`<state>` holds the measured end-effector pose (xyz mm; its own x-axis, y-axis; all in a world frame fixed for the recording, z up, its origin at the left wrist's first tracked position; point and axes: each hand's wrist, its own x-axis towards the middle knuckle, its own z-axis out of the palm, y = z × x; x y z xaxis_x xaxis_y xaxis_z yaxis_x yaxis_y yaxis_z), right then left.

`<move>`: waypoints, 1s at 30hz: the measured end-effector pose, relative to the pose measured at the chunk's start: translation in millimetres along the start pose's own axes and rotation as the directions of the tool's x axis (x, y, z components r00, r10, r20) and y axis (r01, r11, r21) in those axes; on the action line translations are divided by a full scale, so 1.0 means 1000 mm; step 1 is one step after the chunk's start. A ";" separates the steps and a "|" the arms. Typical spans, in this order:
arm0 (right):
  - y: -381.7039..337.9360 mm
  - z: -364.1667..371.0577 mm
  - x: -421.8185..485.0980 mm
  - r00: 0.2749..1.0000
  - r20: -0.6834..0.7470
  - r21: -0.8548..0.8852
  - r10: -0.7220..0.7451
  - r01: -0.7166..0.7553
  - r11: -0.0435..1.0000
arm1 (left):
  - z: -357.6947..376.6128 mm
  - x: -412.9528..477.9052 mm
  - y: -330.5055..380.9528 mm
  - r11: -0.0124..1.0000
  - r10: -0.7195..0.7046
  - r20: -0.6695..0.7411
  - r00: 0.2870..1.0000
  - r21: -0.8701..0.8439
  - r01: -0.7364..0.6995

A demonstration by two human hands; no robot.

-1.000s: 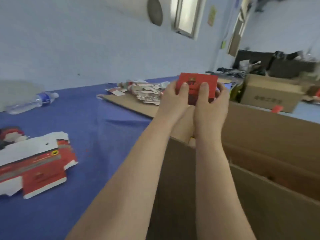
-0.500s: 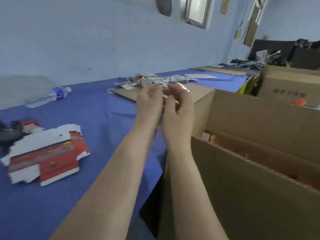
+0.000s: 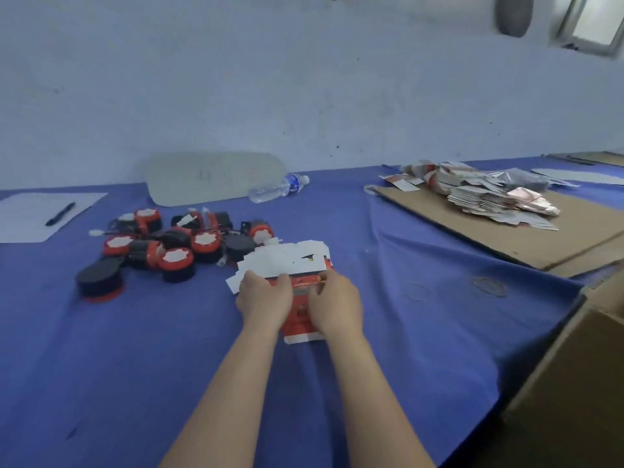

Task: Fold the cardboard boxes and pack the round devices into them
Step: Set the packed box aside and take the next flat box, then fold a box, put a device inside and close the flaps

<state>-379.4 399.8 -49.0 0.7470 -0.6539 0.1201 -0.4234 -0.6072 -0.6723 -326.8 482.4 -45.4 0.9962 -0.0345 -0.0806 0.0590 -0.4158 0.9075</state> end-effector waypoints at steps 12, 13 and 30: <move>-0.038 0.004 0.005 0.963 -0.149 0.454 -0.226 0.270 0.849 | -0.053 0.033 -0.004 0.886 -0.090 -0.152 0.984 -0.463 0.009; -0.044 0.004 0.007 0.955 -0.146 0.499 -0.258 0.297 0.814 | -0.063 0.035 -0.006 0.877 -0.055 -0.181 0.982 -0.478 -0.039; -0.117 0.109 -0.033 0.922 -0.060 0.768 -0.384 0.288 0.572 | -0.137 0.048 -0.063 0.785 0.065 -0.477 0.877 -0.518 -0.340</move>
<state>-298.7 541.9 -54.0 0.8202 -0.3967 0.4122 0.3665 -0.1890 -0.9110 -273.6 631.4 -50.4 0.9081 0.3758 0.1848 -0.2586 0.1562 0.9533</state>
